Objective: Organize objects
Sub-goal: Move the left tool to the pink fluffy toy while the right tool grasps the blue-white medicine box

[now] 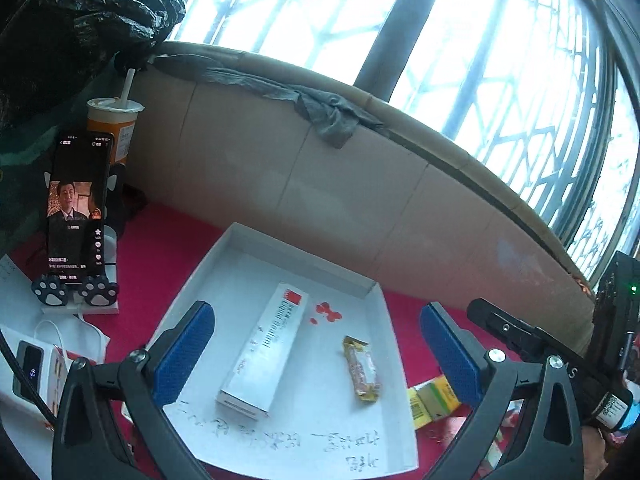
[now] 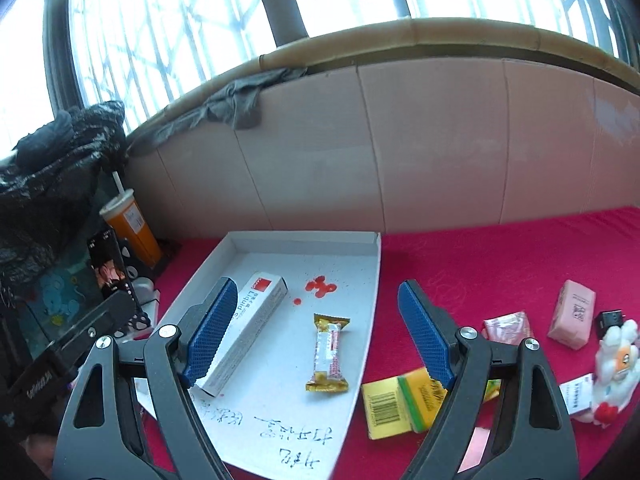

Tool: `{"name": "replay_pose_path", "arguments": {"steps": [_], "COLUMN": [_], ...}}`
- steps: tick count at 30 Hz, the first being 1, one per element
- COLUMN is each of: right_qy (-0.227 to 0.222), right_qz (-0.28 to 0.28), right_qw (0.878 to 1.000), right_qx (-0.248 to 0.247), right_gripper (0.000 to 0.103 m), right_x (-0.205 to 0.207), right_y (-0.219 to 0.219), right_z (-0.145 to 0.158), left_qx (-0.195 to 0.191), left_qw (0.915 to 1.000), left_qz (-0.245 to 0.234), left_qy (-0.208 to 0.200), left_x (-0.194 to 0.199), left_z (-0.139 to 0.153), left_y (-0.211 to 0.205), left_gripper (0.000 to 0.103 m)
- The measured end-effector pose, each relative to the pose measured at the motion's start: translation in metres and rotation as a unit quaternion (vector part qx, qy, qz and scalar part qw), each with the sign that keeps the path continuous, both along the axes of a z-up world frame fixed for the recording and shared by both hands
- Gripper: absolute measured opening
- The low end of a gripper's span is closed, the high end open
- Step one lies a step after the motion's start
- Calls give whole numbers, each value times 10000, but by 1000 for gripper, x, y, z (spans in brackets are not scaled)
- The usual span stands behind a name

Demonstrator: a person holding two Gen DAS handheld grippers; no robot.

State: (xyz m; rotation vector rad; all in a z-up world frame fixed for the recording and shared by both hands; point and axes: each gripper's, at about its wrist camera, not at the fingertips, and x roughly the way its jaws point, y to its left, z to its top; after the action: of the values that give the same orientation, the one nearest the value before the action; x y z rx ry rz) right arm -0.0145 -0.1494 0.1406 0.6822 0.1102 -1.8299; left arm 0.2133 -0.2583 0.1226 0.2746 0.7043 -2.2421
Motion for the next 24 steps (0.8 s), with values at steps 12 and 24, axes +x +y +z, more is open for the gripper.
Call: {"name": "replay_pose_path", "arguments": {"steps": [12,24], "right_qy": [219,-344], "right_qz": [-369,-769], "right_qw": [9990,9930], "right_qx": [-142,833], "right_gripper": [83,83], "right_x": [-43,-94], "right_y": [127,202], "right_z": [-1,-76], "left_qx": [-519,-424], "left_qw": [9856,9492], "left_qz": [-1568,-2871], "left_qy": [-355,-1215], "left_x": [-49,-112], "left_z": [-7,-53], "left_y": [86,141], "left_gripper": [103,103]}}
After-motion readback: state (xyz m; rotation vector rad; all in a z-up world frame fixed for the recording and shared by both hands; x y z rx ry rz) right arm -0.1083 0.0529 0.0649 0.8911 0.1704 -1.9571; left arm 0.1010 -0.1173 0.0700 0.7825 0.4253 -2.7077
